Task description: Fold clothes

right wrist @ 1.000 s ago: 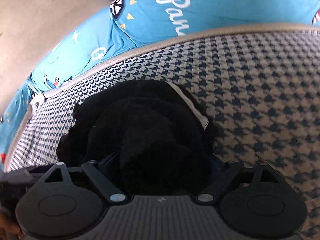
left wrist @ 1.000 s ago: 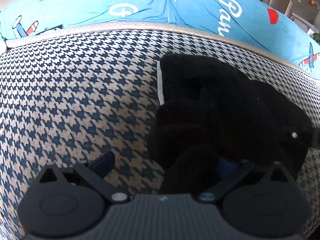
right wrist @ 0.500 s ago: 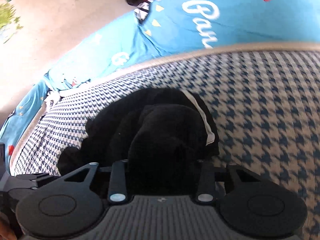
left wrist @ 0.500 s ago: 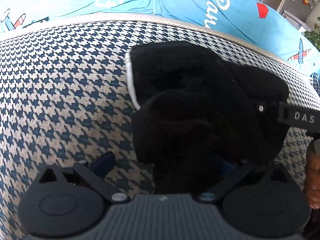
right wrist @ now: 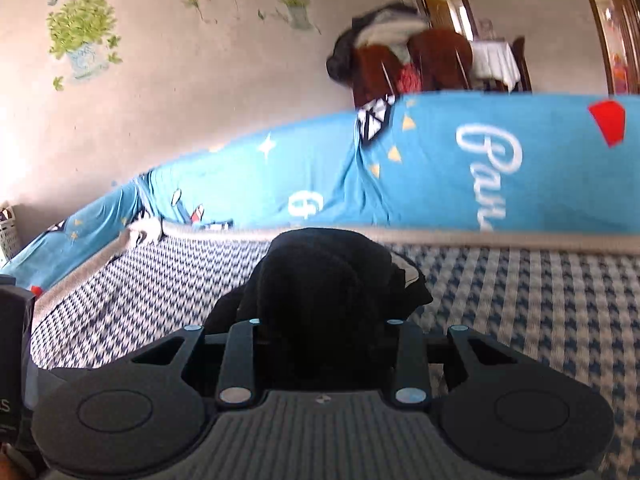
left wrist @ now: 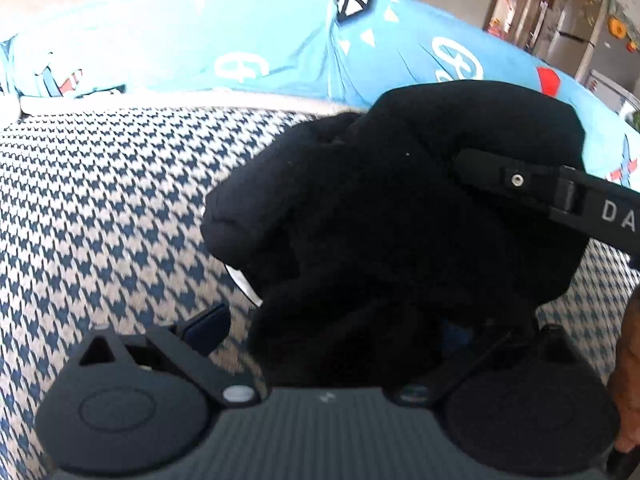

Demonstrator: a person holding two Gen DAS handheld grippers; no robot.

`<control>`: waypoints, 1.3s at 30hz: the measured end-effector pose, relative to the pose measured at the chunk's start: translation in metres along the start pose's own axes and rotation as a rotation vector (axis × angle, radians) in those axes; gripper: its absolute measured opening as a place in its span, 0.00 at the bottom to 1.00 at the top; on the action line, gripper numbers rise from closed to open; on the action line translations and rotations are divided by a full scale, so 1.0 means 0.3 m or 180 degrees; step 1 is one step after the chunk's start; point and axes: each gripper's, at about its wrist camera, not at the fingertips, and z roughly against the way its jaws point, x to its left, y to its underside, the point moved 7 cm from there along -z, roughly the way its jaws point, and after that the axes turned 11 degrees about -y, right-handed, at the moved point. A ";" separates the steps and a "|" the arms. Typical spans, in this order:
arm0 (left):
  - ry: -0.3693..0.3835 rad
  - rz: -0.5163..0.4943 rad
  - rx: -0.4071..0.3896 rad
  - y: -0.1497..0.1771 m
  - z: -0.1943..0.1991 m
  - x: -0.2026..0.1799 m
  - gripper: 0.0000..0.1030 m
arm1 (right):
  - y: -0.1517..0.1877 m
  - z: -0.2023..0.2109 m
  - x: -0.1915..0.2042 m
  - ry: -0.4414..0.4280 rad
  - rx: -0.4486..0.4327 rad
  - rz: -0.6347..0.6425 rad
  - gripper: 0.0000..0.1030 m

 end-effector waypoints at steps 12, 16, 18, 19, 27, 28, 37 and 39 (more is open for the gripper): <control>0.0224 0.0152 0.0182 -0.010 0.007 -0.020 1.00 | 0.017 0.051 -0.123 0.0594 0.0073 -0.0244 0.48; 0.0313 0.0249 0.0049 -0.047 0.046 0.011 1.00 | -0.024 0.098 -0.100 0.0652 -0.0122 -0.0123 0.54; 0.0273 0.0244 -0.0090 -0.072 0.067 0.028 1.00 | -0.053 0.121 -0.084 0.0657 -0.0223 -0.0069 0.56; 0.0212 0.0228 -0.0164 -0.085 0.074 0.036 1.00 | -0.063 0.131 -0.077 0.0637 -0.0260 -0.0068 0.57; -0.0260 0.0534 -0.0038 -0.103 0.061 0.162 1.00 | -0.041 0.095 -0.009 0.0397 -0.0107 0.0082 0.58; -0.0328 0.0571 -0.0020 -0.103 0.050 0.183 1.00 | -0.036 0.087 0.002 0.0371 -0.0082 0.0107 0.58; -0.0622 0.0842 0.0070 -0.091 0.016 0.327 1.00 | 0.024 0.000 0.091 0.0126 0.0147 0.0275 0.59; -0.0620 0.0862 0.0088 -0.087 0.028 0.337 1.00 | 0.033 -0.020 0.107 0.0093 0.0176 0.0296 0.60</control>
